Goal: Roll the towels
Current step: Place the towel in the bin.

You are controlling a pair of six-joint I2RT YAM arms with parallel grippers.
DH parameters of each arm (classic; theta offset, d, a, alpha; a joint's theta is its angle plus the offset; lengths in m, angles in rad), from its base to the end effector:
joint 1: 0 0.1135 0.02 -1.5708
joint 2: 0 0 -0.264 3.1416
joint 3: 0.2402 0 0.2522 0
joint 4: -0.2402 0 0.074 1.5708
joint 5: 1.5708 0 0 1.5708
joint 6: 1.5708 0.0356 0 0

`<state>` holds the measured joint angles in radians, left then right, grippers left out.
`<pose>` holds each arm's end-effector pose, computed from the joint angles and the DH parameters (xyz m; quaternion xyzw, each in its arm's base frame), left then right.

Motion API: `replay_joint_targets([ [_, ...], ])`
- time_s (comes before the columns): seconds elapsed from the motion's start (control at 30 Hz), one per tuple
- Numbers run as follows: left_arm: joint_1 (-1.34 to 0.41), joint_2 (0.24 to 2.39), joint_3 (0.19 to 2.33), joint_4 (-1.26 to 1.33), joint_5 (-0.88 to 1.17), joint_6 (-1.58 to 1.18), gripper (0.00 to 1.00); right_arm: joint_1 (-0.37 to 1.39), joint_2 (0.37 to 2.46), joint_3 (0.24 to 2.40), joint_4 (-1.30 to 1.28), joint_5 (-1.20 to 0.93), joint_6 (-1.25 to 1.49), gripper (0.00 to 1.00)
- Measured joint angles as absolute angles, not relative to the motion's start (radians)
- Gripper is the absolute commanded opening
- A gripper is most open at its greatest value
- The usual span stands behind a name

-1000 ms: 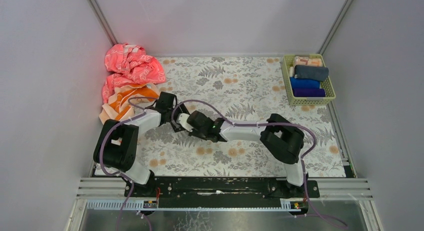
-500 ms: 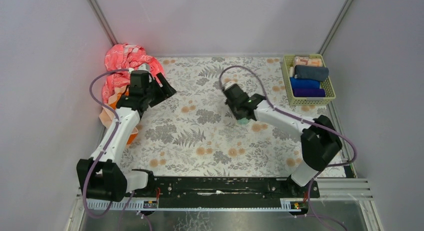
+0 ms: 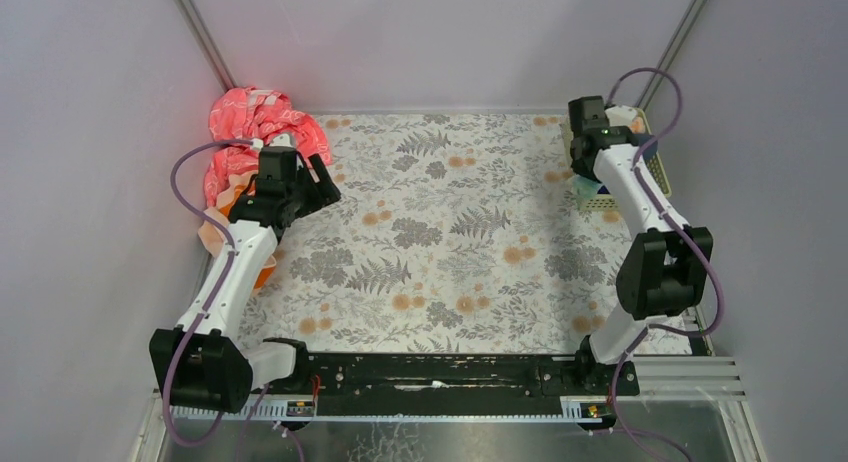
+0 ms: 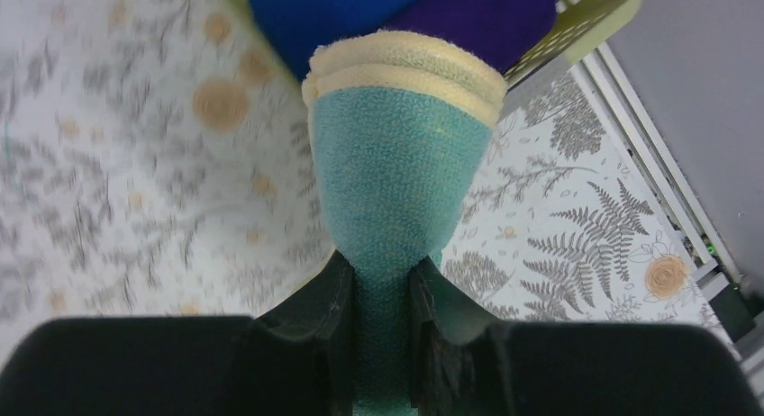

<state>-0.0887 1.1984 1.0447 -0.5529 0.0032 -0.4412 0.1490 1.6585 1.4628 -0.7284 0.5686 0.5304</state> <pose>0.2575 -0.0230 0.3100 -0.1586 0.8941 -0.1111 0.4038 0.3566 0.0341 0.3047 0.2600 0.8767 -0.1491 0.3762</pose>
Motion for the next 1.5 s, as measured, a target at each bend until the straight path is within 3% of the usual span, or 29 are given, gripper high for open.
replay_joint_targets([
  [0.5, -0.084, 1.188, 1.033, -0.562, -0.056, -0.426, 0.75, -0.144, 2.096, 1.851, -0.849, 0.615, 0.841, 0.0],
  [1.07, -0.051, 1.201, 1.012, -0.562, -0.05, -0.426, 0.75, -0.183, 2.206, 1.925, -0.762, 0.45, 0.966, 0.03],
  [1.13, -0.047, 1.202, 1.009, -0.561, -0.046, -0.426, 0.75, -0.183, 2.206, 1.923, -0.751, 0.442, 0.971, 0.09],
  [1.27, -0.041, 1.202, 1.001, -0.562, -0.04, -0.426, 0.76, -0.183, 2.212, 1.924, -0.736, 0.419, 0.973, 0.41],
  [1.37, -0.036, 1.203, 0.998, -0.561, -0.034, -0.426, 0.76, -0.183, 2.212, 1.924, -0.73, 0.404, 0.972, 0.52],
  [1.5, -0.031, 1.202, 0.996, -0.561, -0.026, -0.426, 0.76, -0.182, 2.189, 1.894, -0.696, 0.395, 0.967, 0.58],
])
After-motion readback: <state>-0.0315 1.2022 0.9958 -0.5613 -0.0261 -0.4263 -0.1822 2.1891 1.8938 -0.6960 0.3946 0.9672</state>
